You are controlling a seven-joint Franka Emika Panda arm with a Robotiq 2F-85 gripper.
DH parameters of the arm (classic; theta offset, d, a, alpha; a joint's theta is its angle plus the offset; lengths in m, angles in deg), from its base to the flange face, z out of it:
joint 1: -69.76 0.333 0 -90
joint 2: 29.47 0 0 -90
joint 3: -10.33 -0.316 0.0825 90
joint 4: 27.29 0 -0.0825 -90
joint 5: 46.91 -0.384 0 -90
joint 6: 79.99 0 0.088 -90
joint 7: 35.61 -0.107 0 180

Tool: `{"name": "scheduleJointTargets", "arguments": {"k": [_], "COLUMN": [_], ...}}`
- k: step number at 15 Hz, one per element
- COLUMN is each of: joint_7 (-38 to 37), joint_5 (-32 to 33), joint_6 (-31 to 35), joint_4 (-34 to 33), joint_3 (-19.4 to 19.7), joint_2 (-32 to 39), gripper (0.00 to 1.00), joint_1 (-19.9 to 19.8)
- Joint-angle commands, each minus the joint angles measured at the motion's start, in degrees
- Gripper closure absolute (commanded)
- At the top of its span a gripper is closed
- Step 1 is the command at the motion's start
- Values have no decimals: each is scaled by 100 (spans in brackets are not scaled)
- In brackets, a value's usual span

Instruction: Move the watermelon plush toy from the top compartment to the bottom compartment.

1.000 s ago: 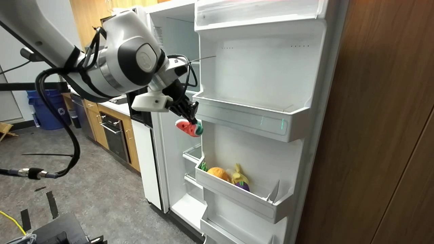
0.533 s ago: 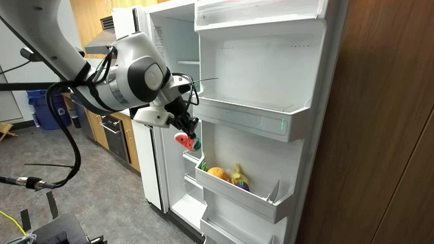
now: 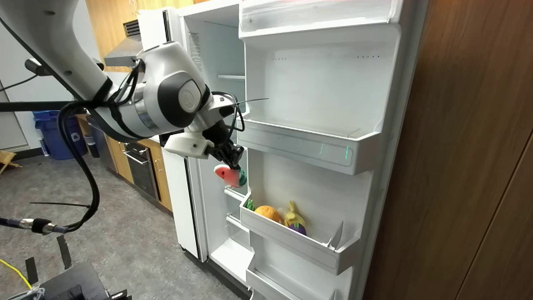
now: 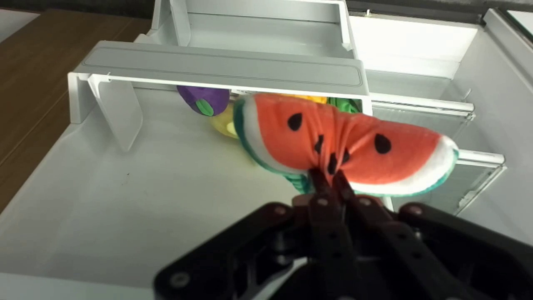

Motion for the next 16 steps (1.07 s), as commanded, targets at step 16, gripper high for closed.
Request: {"name": "scheduleJointTargets", "arguments": {"k": [16], "joint_7": [-4741], "joint_5": [5332], "joint_6": [-97], "joint_4": [-749], "joint_3": [-102], "joint_2": [701], "gripper": [99], "joint_1": [-430]}}
